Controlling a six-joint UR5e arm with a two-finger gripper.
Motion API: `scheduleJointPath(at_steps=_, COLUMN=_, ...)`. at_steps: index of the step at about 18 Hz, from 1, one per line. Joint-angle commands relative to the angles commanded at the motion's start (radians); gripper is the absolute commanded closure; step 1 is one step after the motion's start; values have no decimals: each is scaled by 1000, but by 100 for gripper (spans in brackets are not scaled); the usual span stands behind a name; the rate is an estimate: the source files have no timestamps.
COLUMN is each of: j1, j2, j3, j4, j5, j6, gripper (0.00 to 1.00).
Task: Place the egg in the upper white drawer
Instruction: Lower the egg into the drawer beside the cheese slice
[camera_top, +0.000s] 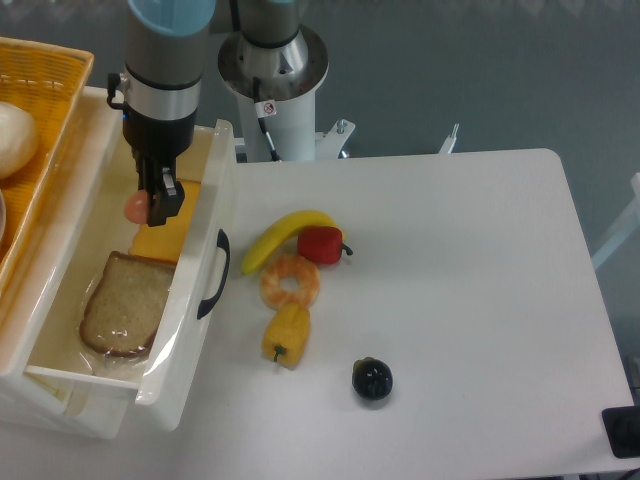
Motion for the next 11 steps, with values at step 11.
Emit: scheduleJointPath(at_steps=11, j1=-37, j2=-43, j3=9, j4=8, j5=0, j6=-8, gripper=65)
